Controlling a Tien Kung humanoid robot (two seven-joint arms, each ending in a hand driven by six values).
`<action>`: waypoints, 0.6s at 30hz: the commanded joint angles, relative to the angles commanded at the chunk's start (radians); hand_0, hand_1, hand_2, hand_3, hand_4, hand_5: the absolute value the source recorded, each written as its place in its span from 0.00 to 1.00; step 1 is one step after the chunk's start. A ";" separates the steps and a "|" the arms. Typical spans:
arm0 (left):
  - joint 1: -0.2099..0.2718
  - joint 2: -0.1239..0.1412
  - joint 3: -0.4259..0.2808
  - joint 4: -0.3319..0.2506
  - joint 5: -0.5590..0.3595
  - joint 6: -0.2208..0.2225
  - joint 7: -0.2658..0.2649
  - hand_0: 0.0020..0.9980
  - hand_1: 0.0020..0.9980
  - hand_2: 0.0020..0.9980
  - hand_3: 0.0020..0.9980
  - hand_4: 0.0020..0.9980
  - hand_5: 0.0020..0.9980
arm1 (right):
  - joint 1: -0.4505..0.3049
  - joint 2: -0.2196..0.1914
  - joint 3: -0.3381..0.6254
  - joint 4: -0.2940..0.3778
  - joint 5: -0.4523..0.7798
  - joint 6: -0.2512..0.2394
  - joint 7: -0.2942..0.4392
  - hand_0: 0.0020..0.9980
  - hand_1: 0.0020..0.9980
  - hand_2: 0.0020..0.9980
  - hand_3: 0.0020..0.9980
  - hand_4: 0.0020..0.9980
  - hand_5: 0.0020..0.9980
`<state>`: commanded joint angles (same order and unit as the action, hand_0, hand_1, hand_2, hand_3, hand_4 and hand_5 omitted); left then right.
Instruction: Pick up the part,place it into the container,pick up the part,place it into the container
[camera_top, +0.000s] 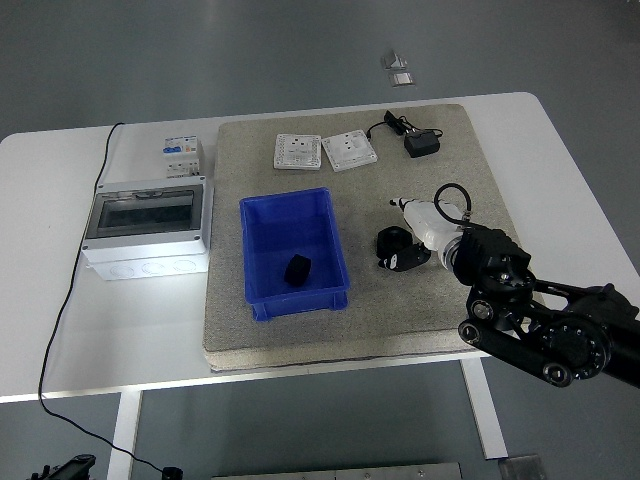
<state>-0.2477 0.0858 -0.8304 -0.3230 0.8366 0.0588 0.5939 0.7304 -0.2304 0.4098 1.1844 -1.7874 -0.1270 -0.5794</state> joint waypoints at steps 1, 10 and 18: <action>0.000 0.000 -0.002 0.000 0.002 -0.001 0.001 0.56 0.49 0.46 0.54 0.00 0.00 | 0.000 0.002 -0.004 -0.006 -0.005 -0.006 0.003 0.80 0.58 0.61 0.69 0.63 0.20; -0.001 0.000 -0.006 0.000 0.010 -0.005 0.003 0.57 0.49 0.47 0.54 0.00 0.00 | 0.002 0.010 -0.046 -0.027 0.032 0.014 0.019 0.56 0.29 0.50 0.55 0.27 0.00; -0.001 0.000 -0.004 0.000 0.008 -0.003 0.004 0.57 0.49 0.46 0.54 0.00 0.00 | 0.002 0.005 -0.035 -0.026 0.029 -0.034 0.042 0.55 0.28 0.50 0.55 0.27 0.00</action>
<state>-0.2490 0.0859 -0.8340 -0.3230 0.8449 0.0554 0.5975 0.7322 -0.2251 0.3745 1.1580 -1.7581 -0.1608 -0.5377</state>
